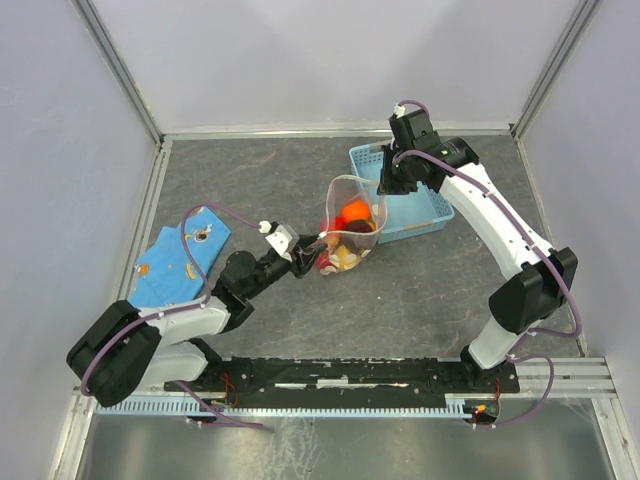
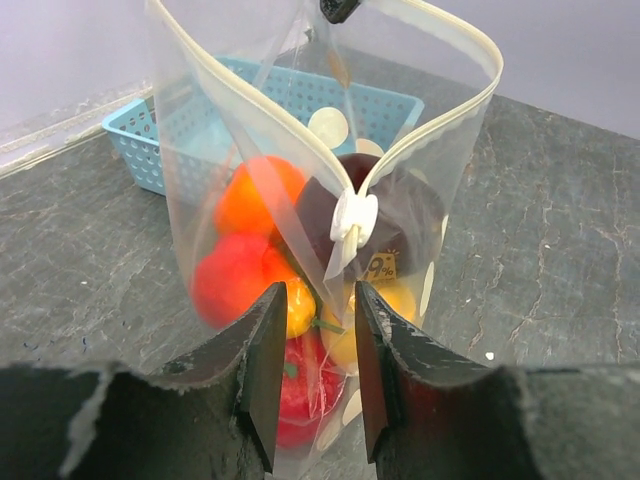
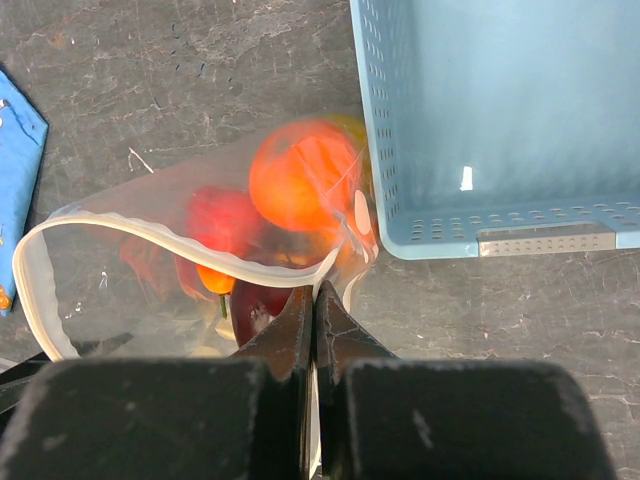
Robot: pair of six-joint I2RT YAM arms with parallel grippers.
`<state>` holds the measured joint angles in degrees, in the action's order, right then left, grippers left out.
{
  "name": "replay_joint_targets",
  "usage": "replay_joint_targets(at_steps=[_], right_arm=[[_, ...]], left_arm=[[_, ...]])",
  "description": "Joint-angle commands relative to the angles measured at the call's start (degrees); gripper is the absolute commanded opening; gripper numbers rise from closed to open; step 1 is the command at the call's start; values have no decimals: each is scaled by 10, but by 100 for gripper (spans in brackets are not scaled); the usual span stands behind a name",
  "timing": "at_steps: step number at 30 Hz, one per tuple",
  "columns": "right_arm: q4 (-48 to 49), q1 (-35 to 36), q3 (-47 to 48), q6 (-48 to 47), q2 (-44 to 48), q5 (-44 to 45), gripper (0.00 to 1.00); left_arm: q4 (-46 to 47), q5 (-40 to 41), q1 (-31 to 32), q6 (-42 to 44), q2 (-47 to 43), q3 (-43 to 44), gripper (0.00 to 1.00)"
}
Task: Place the food in the zip-top bag and seal the zipper
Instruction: Zip the zipper food storage bag at the center of the board.
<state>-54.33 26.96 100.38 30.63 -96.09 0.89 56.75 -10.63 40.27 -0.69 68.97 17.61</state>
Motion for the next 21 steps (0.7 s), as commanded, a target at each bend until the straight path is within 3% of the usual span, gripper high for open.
replay_joint_targets(at_steps=[1, 4, 9, 11, 16, 21], right_arm=[[20, -1, -1, 8, 25, -3, 2], [22, -1, -3, 9, 25, -5, 2], [23, -1, -4, 10, 25, -7, 2], [22, -1, -3, 9, 24, -5, 1], [5, -12, 4, 0, 33, 16, 2], [-21, -26, 10, -7, 41, 48, 1]], left_arm=[[47, -32, 2, 6, 7, 28, 42], [57, -39, 2, -1, 16, 32, 46], [65, -38, 1, 0, 32, 43, 44], [65, -38, 1, 4, 36, 46, 35], [20, -37, 1, 30, -7, 45, 3], [-75, -19, 2, 64, -75, 47, 3]])
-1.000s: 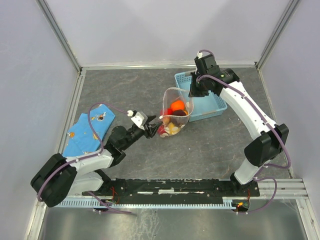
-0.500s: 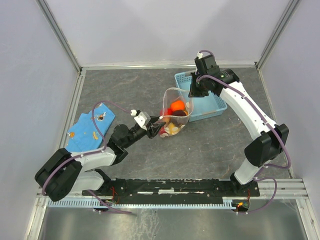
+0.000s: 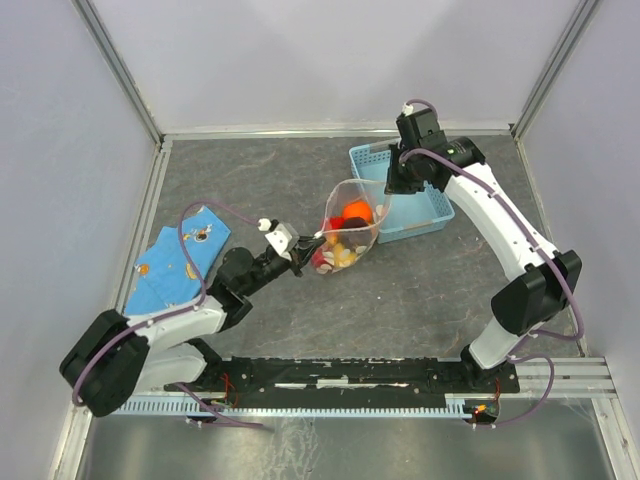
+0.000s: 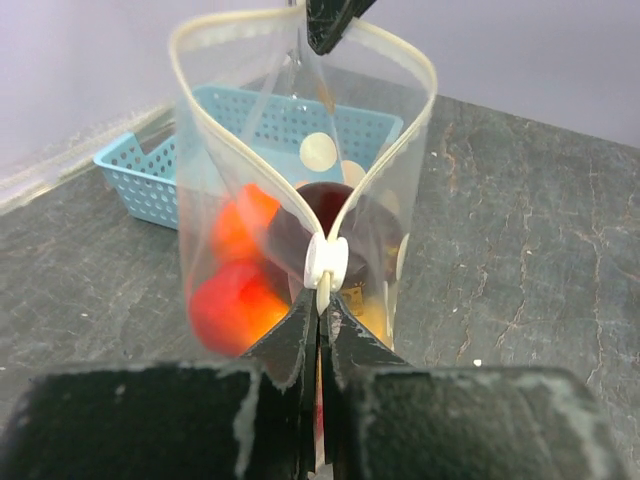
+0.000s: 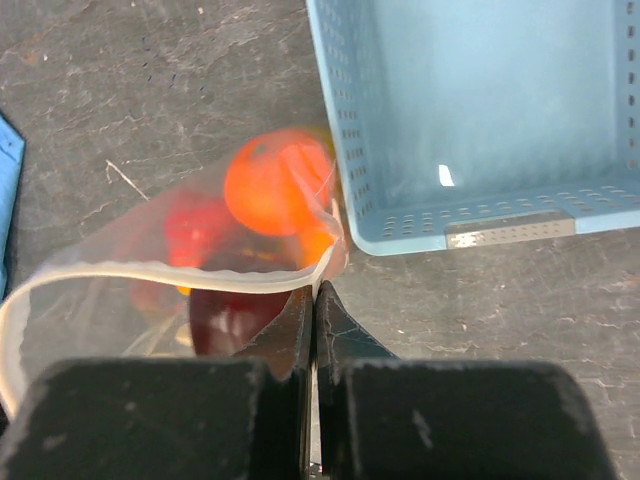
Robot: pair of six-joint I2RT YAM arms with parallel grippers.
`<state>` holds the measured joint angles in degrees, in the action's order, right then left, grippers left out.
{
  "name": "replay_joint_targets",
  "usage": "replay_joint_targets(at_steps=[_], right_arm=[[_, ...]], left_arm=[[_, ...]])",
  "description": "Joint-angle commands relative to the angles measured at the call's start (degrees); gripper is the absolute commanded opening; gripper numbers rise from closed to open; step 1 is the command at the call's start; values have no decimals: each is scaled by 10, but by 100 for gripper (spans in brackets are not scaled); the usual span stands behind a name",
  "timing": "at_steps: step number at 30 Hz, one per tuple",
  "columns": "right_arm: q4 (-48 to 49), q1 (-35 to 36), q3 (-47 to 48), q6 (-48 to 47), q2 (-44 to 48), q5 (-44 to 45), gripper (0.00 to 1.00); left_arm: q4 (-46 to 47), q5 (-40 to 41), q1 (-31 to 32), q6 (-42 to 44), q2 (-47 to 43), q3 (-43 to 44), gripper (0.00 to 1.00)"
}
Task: Place the food in the zip-top bag and seal the zipper
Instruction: Zip the zipper food storage bag at the center of the board.
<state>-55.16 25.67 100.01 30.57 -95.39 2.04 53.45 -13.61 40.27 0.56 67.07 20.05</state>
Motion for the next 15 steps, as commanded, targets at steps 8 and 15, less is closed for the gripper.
replay_joint_targets(at_steps=[8, 15], right_arm=[[-30, -30, 11, -2, 37, 57, 2], [-6, -32, -4, -13, 48, 16, 14]], left_arm=[[-159, 29, 1, 75, -145, 3, 3], [-222, 37, 1, 99, -172, 11, 3]])
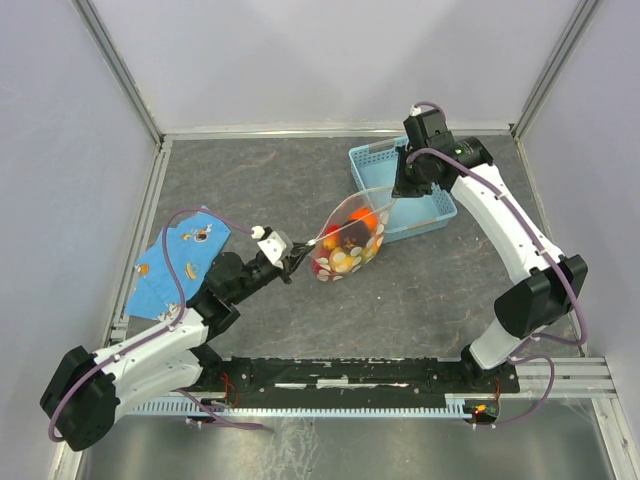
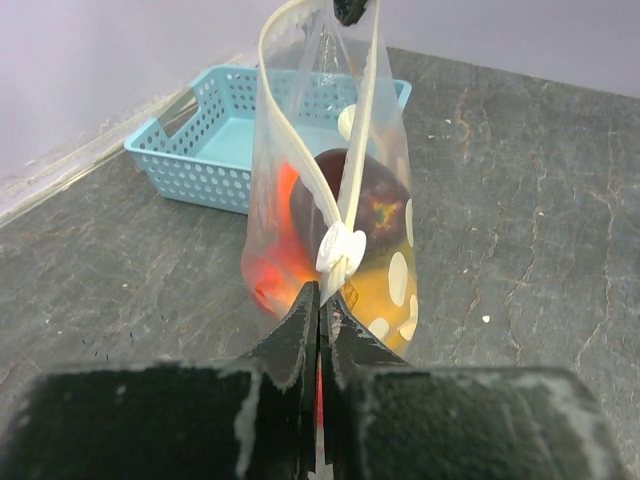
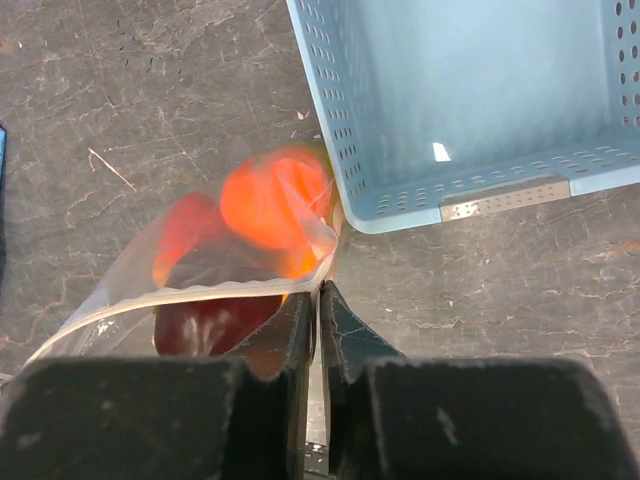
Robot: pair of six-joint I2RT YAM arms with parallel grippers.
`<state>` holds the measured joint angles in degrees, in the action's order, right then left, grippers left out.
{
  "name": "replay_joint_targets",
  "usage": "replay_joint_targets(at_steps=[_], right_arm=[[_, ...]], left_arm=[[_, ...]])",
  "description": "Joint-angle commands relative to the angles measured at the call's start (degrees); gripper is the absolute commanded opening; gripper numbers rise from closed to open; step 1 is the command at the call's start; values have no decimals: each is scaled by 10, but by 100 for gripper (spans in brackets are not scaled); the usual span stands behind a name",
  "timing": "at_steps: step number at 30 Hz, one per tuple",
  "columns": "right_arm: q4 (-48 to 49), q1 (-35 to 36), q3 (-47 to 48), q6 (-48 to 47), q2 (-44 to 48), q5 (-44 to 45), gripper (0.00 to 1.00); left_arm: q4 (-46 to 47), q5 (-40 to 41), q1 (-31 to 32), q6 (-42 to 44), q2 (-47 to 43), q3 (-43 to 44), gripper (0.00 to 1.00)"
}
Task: Place the food in the zip-top bag and seal the zipper
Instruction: Zip the zipper food storage bag at the center of the board.
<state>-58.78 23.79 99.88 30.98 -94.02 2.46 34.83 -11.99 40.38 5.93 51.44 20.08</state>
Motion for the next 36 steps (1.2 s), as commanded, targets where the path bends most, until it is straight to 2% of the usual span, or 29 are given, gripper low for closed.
replay_joint_targets(at_steps=[1, 7, 9, 13, 19, 22, 24, 29, 36], right_arm=[[42, -13, -6, -25, 41, -1, 20], [84, -13, -7, -119, 84, -59, 51], [98, -14, -9, -165, 102, -85, 56], [134, -12, -28, -272, 137, -190, 69], [245, 7, -126, -418, 204, -355, 78], [320, 31, -185, -506, 237, -412, 87], [341, 54, -201, -557, 242, -439, 90], [299, 115, -174, -655, 205, -454, 89], [277, 159, -137, -716, 147, -460, 87]], left_arm=[[-40, 17, 0, 47, -13, 14, 3], [-44, 2, 0, 46, -8, 25, 3], [-47, 2, 0, 48, -12, 24, 3], [-60, 3, 0, 51, -24, 27, 3], [-77, 4, 0, 44, -38, 40, 3], [-83, 5, 0, 33, -37, 50, 3], [-87, 7, -1, 23, -36, 57, 3], [-91, 9, 0, 5, -42, 65, 3], [-110, 11, 0, 3, -58, 71, 3]])
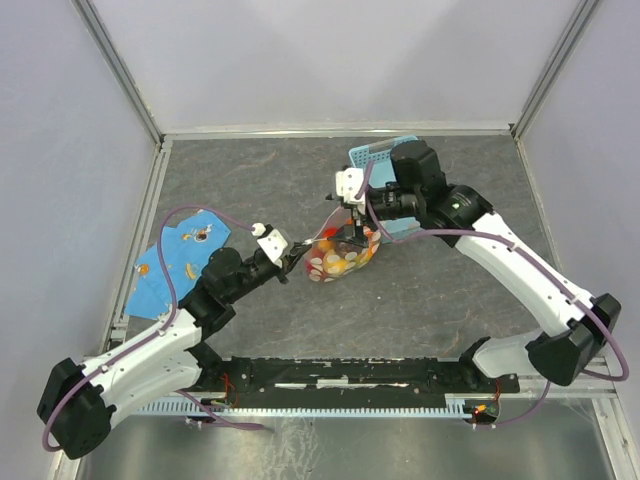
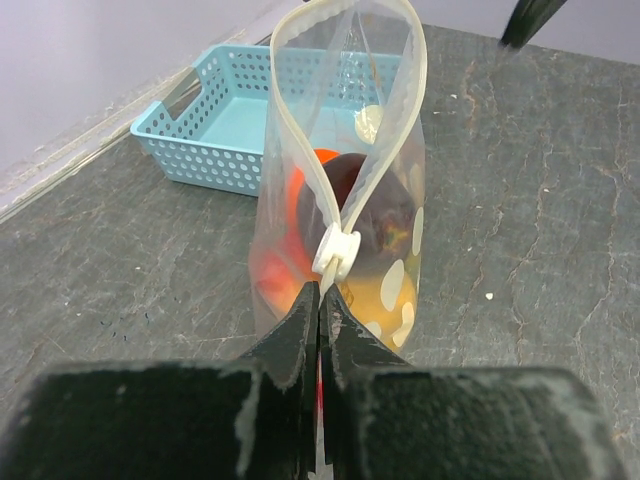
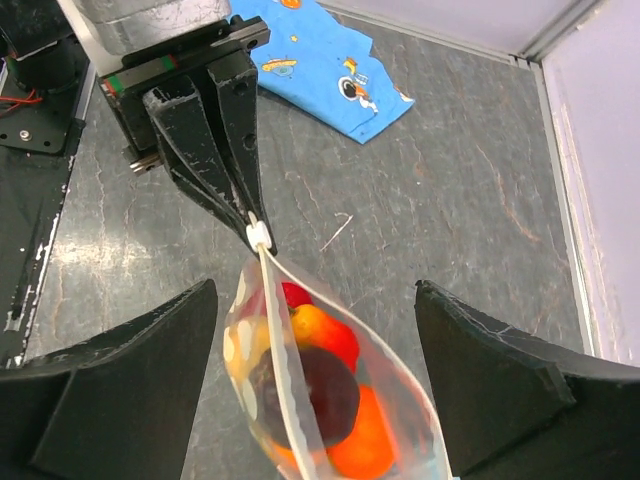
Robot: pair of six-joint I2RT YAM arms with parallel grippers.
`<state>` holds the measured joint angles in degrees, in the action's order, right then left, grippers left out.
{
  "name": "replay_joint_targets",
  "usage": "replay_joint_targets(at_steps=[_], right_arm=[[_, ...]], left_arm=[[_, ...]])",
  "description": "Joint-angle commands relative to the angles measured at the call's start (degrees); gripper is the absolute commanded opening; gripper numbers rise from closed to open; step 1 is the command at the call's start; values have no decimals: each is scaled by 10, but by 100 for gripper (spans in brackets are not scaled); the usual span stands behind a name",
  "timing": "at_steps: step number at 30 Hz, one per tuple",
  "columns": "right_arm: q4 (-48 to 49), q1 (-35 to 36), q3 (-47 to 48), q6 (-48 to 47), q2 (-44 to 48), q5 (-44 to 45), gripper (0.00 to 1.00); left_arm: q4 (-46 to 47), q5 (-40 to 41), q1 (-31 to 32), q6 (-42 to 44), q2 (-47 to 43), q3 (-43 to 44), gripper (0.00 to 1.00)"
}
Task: Place the food in the zip-top bag and seal the zipper
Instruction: Zip the zipper food storage bag at the center of the board.
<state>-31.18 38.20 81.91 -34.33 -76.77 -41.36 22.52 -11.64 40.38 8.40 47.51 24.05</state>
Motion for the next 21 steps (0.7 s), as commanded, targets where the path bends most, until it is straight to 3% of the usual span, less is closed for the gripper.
replay_joint_targets(at_steps=[1, 11, 21], right_arm=[[-9, 19, 49, -72, -33, -23, 87], [-136, 46, 111, -159, -113, 1, 77], [-164, 57, 127, -188, -155, 43, 51]], left_arm=[[10, 9, -1, -22, -20, 31, 3], [-10, 26, -1, -34, -27, 40, 3], [-8, 37, 0, -48, -23, 46, 3]])
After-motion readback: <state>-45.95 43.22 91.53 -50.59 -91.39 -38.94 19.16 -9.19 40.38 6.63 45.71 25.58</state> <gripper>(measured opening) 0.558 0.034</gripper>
